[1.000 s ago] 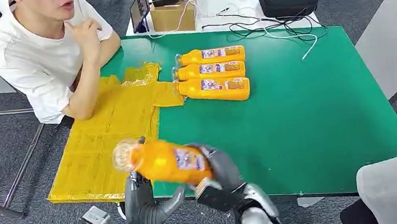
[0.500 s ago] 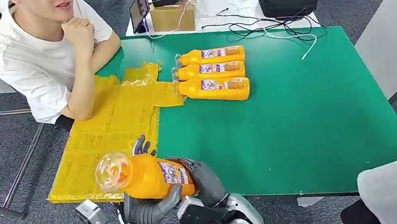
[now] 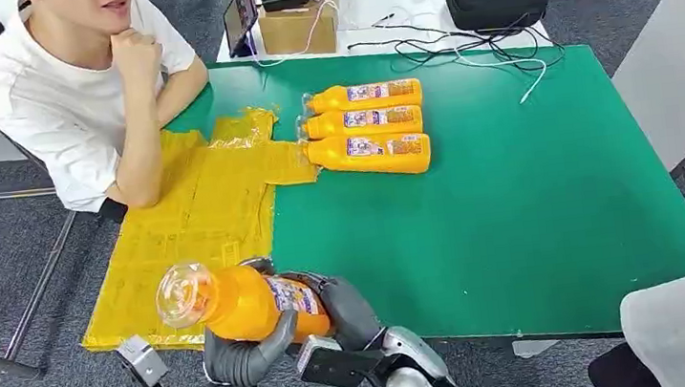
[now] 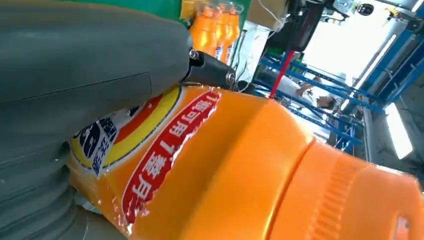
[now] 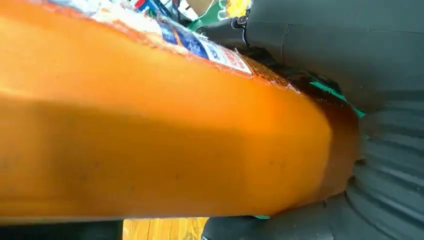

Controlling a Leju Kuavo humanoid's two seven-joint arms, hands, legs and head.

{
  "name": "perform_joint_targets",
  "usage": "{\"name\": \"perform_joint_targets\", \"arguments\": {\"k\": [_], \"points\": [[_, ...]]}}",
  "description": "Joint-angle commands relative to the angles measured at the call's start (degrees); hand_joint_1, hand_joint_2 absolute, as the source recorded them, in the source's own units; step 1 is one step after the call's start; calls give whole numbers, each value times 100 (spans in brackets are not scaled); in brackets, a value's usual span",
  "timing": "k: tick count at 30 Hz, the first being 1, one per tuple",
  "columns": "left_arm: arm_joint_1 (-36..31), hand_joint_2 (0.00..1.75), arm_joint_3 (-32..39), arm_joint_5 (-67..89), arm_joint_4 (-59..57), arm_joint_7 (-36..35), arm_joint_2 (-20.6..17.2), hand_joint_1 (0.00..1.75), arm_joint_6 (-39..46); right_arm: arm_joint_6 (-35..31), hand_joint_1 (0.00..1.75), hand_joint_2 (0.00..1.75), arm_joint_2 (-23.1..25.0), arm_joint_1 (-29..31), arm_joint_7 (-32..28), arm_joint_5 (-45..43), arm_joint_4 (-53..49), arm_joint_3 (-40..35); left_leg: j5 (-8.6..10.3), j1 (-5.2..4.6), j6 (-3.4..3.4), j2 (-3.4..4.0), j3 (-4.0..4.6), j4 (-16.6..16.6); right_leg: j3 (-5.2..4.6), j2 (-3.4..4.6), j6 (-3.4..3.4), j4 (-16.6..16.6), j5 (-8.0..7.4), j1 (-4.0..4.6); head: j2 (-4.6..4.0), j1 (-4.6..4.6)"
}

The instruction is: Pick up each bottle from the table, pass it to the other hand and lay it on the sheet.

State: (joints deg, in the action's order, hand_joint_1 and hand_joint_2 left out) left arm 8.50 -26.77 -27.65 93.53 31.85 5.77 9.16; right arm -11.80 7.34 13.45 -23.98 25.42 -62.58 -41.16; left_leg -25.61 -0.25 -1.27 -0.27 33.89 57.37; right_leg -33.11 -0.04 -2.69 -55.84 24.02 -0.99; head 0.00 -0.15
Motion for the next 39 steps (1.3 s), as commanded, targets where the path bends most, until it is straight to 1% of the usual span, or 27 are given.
{"name": "perform_joint_targets", "arguments": {"k": [1, 5, 7, 10, 12, 13, 16, 18, 19, 20, 21, 22, 24, 25, 26, 27, 28, 29, 30, 31, 32, 33, 35, 36, 37, 38, 39], "points": [[-266, 175, -144, -80, -231, -17, 94, 175, -360, 12, 0, 0, 63, 92, -42, -150, 407, -243, -4, 4, 7, -8, -15, -3, 18, -9, 8, 4, 6, 5, 2, 2], [-272, 175, -153, -87, -260, -30, 93, 175, -394, 7, 0, 0, 62, 79, -57, -179, 372, -233, -7, 8, 8, -7, -20, 0, 24, -10, 12, 4, 8, 9, 0, 0], [-272, 175, -153, -87, -260, -30, 93, 175, -394, 7, 0, 0, 62, 79, -57, -179, 372, -233, -1, 2, 4, -4, -8, -3, 10, -6, 6, 3, 3, 3, 0, 2], [-279, 175, -166, -102, -309, -57, 86, 175, -438, -32, 0, 0, 58, 41, -104, -251, 325, -187, -6, 7, 9, -7, -20, -1, 25, -10, 11, 5, 7, 8, 0, 0], [-279, 175, -173, -110, -372, -68, 84, 175, -445, -160, 0, 0, 62, -29, -194, -311, 249, -110, -3, 4, 6, -8, -13, -3, 16, -10, 7, 5, 5, 4, 0, 0], [-289, 175, -182, -76, -409, -88, 73, 175, -419, -244, 0, 0, 70, -69, -241, -336, 201, -67, -7, 7, 9, -8, -23, -3, 28, -11, 11, 6, 9, 8, 0, 0], [-361, 175, -113, 420, -561, -74, 113, 175, 313, -725, 0, 0, 103, -236, -489, -453, 8, 175, -5, 5, 8, -12, -21, -4, 25, -15, 10, 5, 9, 6, 0, 0], [-592, 175, 71, 909, -815, 101, 211, 175, 1041, -1224, 0, 0, 172, -306, -766, -799, -191, 540, -6, 7, 9, -15, -20, -2, 27, -17, 11, 4, 10, 7, 0, 0], [-705, 175, 111, 1139, -941, 184, 231, 175, 1314, -1346, 0, 0, 176, -302, -808, -903, -261, 656, -2, 4, 7, -14, -11, -1, 17, -15, 9, 2, 7, 5, 0, 0], [-867, 175, 150, 1484, -1142, 315, 279, 175, 1762, -1752, 0, 0, 200, -320, -1000, -988, -381, 877, 2, 0, 4, -13, -6, -3, 9, -14, 6, 0, 4, 0, 0, 0], [-998, 175, 159, 1819, -1330, 424, 312, 175, 2212, -2317, 0, 0, 299, -420, -1582, -1213, -651, 1217, 1, 4, 8, -22, -9, 1, 16, -23, 11, -2, 7, 5, 0, 4], [-1179, 175, 64, 2159, -1573, 554, 355, 175, 2599, -2820, 0, 0, 333, -669, -1602, -1239, -1569, 1473, 3, 3, 6, -16, -6, -2, 11, -18, 8, 3, 2, 4, 0, 0], [-1275, 175, 42, 2171, -1699, 555, 415, 175, 2637, -2820, 0, 0, 274, -687, -1602, -1279, -1611, 1463, 4, 4, 8, -37, 4, 7, 8, -38, 10, -6, 7, 5, 0, 2], [-1337, 175, 25, 2362, -1834, 611, 436, 175, 2905, -2820, 0, 0, 438, -807, -1602, -793, -1955, 1862, 5, -1, 4, -33, -1, 2, 6, -30, 5, -2, 5, -1, 0, 0], [-1400, 175, 215, 2795, -2071, 661, 575, 175, 3084, -2820, 0, 0, 744, -1004, -1602, -384, -2412, 2445, 3, 4, 6, -41, -6, 3, 18, -34, 8, 1, 6, 4, 0, 7], [-1373, 175, 762, 3592, -2250, 815, 881, 175, 3084, -2820, 0, 0, 772, -1040, -1602, -552, -2547, 2655, 2, 2, 6, -40, -6, 3, 19, -30, 8, -2, 8, 2, 0, 0], [-1376, 175, 924, 3834, -2316, 815, 977, 175, 3084, -2820, 0, 0, 788, -1042, -1602, -429, -2618, 2791, 3, -3, 4, -26, -6, 1, 11, -19, 5, -4, 3, -3, 0, 2], [-1420, 175, 1170, 4181, -2479, 813, 1078, 175, 3084, -2820, 0, 0, 833, -1052, -1602, -548, -2703, 2989, -1, -1, 5, -20, -12, 5, 17, -17, 7, -4, 5, -1, 0, 2], [-1420, 175, 1170, 4181, -2479, 813, 1078, 175, 3084, -2820, 0, 0, 833, -1052, -1602, -548, -2703, 2989, 1, 0, 5, -17, -12, 3, 16, -19, 7, -3, 3, 1, 0, 2], [-1462, 175, 1436, 4567, -2590, 815, 1167, 175, 3084, -2820, 0, 0, 812, -1045, -1602, -618, -2784, 3086, -1, 1, 8, -23, -18, 2, 25, -26, 10, -2, 7, 2, 0, -2], [-1501, 175, 1542, 4658, -2679, 734, 1211, 175, 3084, -2820, 0, 0, 879, -1064, -1602, -567, -2847, 3219, 2, 0, 6, -31, -16, 0, 27, -32, 8, 2, 6, 1, 0, 0], [-1530, 175, 1626, 4813, -2725, 676, 1228, 175, 3084, -2820, 0, 0, 908, -1074, -1602, -606, -2856, 3269, -1, 3, 7, -36, -20, 3, 33, -33, 9, 2, 8, 4, 0, 2], [-1654, 175, 2260, 5806, -2859, 655, 1413, 175, 3084, -2820, 0, 0, 869, -1059, -1602, -895, -2702, 3206, -1, 4, 8, -18, -25, 2, 34, -16, 11, 5, 2, 5, 2, 2], [-1756, 175, 2503, 6218, -2941, 634, 1423, 175, 3084, -2820, 0, 0, 840, -1030, -1602, -999, -2577, 3128, 1, 3, 7, -7, -19, 0, 24, -8, 9, 5, -2, 4, 2, 0], [-1756, 175, 2503, 6218, -2941, 634, 1423, 175, 3084, -2820, 0, 0, 840, -1030, -1602, -999, -2577, 3128, 0, 0, 8, -6, -19, 0, 22, -8, 10, 3, -1, 2, 0, 0], [-1980, 175, 3024, 6868, -3084, 598, 1423, 175, 3084, -2820, 0, 0, 774, -929, -1602, -1248, -2332, 2956, 1, 2, 7, -1, -20, -3, 21, -4, 9, 6, -3, 4, 0, 0], [-2097, 175, 3293, 7435, -3124, 308, 1423, 175, 3084, -2820, 0, 0, 745, -874, -1602, -1362, -2166, 2810, -1, 4, 10, -5, -22, 0, 25, -9, 12, 5, 0, 6, 2, 0]]}}
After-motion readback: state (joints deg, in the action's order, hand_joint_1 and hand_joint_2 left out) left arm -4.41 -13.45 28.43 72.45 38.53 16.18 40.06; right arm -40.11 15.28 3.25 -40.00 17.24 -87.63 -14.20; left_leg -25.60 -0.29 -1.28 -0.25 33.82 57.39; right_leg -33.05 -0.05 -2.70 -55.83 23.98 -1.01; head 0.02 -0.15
